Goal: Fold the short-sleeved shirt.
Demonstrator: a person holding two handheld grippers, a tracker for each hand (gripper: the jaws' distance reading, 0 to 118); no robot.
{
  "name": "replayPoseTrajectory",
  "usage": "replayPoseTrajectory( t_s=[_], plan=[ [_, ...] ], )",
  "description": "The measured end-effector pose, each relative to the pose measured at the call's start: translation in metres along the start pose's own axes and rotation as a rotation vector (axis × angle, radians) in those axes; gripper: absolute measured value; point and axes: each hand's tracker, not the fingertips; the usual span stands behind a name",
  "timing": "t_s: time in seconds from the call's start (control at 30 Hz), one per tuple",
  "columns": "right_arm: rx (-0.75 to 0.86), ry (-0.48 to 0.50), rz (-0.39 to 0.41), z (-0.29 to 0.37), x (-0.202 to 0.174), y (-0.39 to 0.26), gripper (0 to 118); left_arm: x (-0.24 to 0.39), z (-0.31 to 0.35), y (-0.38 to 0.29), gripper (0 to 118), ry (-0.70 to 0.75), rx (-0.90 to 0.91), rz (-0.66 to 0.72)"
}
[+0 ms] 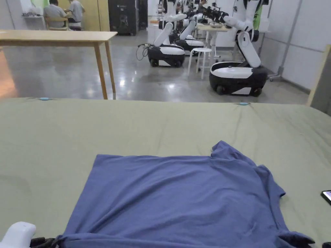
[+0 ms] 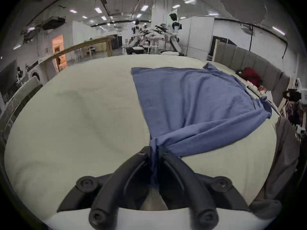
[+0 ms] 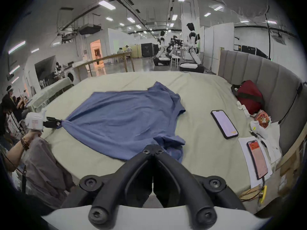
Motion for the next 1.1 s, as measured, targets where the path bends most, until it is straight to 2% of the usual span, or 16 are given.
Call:
replayPoseTrajectory(
  t_s=[0.1,0.2,0.23,0.3,0.33,0.4,0.5,0.57,0.6,0.7,0.73,0.77,0.8,0.9,0.97,1.1],
  plan=[
    [-0.060,-0.040,0.032,-0.019,0.000,0.008,0,0.016,0.013,0.005,5,-0.020,0.020,0.016],
    [-0.106,-0.017,0.032,-0.043,0.012,0.009,2,0.023,0.021,0.005,5,-0.011,0.045,-0.019],
    [-0.147,-0.010,0.030,-0.052,0.015,0.009,30,0.028,0.025,0.008,5,-0.014,0.048,-0.018],
    [-0.211,-0.011,0.031,-0.071,0.020,0.008,108,0.030,0.029,0.009,5,-0.026,0.066,-0.004],
    [-0.258,0.001,0.052,-0.084,0.021,0.004,117,0.031,0.032,0.008,5,-0.028,0.079,0.002],
    [-0.353,0.029,0.062,-0.096,0.023,0.009,111,0.030,0.036,0.011,5,-0.039,0.093,0.016],
    [-0.421,0.041,0.102,-0.115,0.023,0.008,111,0.032,0.040,0.013,5,-0.044,0.100,0.028],
    [-0.503,0.040,0.100,-0.127,0.024,0.007,105,0.036,0.040,0.012,5,-0.048,0.096,0.023],
    [-0.531,0.044,0.106,-0.133,0.024,0.007,99,0.034,0.043,0.016,5,0.013,0.125,-0.060],
    [-0.586,0.048,0.138,-0.146,0.025,0.005,54,0.035,0.041,0.016,5,0.005,0.111,-0.055],
    [-0.573,0.070,0.139,-0.145,0.025,0.005,37,0.036,0.041,0.015,5,0.005,0.110,-0.055],
    [-0.567,0.134,0.125,-0.145,0.025,0.006,16,0.034,0.040,0.015,5,0.002,0.108,-0.053],
    [-0.562,0.135,0.132,-0.144,0.024,0.007,8,0.034,0.040,0.014,5,0.001,0.108,-0.052],
    [-0.537,0.109,0.177,-0.137,0.016,0.006,7,0.033,0.037,0.013,5,0.001,0.101,-0.046],
    [-0.525,0.113,0.180,-0.133,0.014,0.007,7,0.033,0.037,0.013,5,0.000,0.100,-0.042],
    [-0.391,0.125,0.121,-0.104,0.017,0.020,7,0.032,0.050,0.020,5,-0.027,0.139,-0.015]
  ],
)
